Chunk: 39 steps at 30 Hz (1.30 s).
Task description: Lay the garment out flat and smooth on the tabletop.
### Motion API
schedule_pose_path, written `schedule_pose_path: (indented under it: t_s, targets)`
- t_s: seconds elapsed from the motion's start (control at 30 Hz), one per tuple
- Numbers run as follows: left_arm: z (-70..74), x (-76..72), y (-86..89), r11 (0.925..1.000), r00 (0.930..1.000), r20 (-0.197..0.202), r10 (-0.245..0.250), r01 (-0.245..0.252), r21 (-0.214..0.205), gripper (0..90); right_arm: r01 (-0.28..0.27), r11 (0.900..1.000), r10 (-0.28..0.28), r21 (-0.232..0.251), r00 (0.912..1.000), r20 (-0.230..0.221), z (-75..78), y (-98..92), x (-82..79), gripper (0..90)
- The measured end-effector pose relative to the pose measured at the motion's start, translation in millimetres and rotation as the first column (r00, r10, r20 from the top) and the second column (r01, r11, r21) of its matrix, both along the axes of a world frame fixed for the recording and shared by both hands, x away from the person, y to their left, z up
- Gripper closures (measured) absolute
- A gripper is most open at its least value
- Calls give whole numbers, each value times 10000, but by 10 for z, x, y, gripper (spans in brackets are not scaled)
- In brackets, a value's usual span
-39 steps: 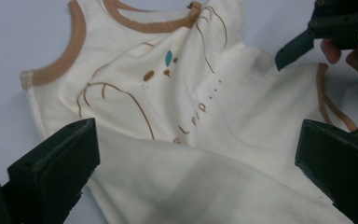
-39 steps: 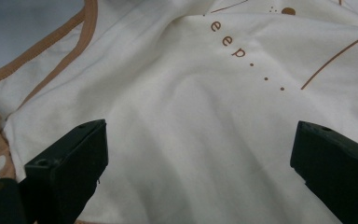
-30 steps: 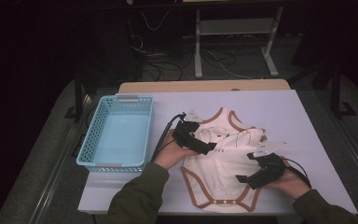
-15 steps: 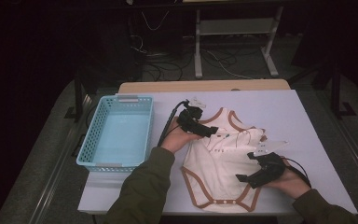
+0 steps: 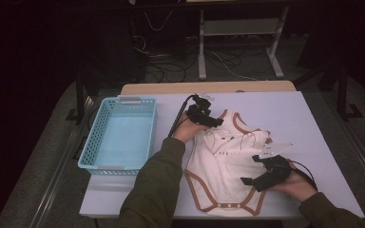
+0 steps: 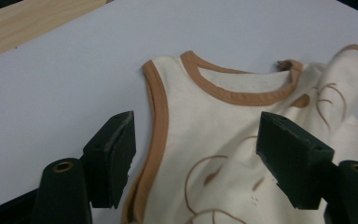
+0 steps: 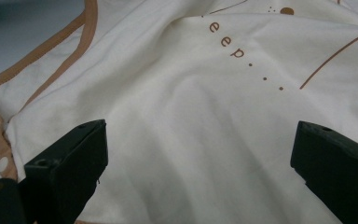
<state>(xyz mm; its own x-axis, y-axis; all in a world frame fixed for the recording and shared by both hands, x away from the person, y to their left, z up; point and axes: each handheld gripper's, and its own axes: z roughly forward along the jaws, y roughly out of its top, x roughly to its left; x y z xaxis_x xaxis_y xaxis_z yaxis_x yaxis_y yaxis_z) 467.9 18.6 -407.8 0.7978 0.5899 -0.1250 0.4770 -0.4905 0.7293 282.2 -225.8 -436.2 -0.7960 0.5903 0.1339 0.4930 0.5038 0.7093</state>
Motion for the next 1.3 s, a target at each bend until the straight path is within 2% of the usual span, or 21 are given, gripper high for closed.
schedule_pose_path:
  t_s: [0.3, 0.4, 0.5, 0.63, 0.87, 1.07, 1.3]
  targets:
    - [-107, 206, -161, 9997, 9997, -186, 139, -135, 209, 468, -63, 10000, 63, 34, 10000, 22, -2, -4, 4, 37]
    - [-164, 292, -209, 9979, 9997, -245, 87, -71, 641, 544, -78, 10000, 78, 41, 10000, 3, 1, -9, 4, 37]
    - [-221, 338, -237, 9974, 9990, -428, 109, -79, 719, 601, -91, 10000, 91, 39, 10000, 16, 0, -9, 3, 37]
    - [-277, 358, -276, 9955, 9986, -511, 97, -48, 951, 642, -97, 9999, 97, 60, 10000, 10, 3, -13, 3, 38]
    - [-349, 356, -322, 9939, 9975, -675, 204, -129, 1099, 701, -121, 9999, 121, 56, 9999, 3, -1, -11, 4, 38]
    - [-371, 353, -324, 9930, 9986, -443, 274, -220, 1162, 776, -90, 9999, 90, 61, 10000, 2, -1, -12, 4, 38]
    - [-371, 345, -336, 9935, 9985, -459, 297, -244, 1109, 853, -122, 9999, 122, 45, 9999, 13, -5, -9, 7, 39]
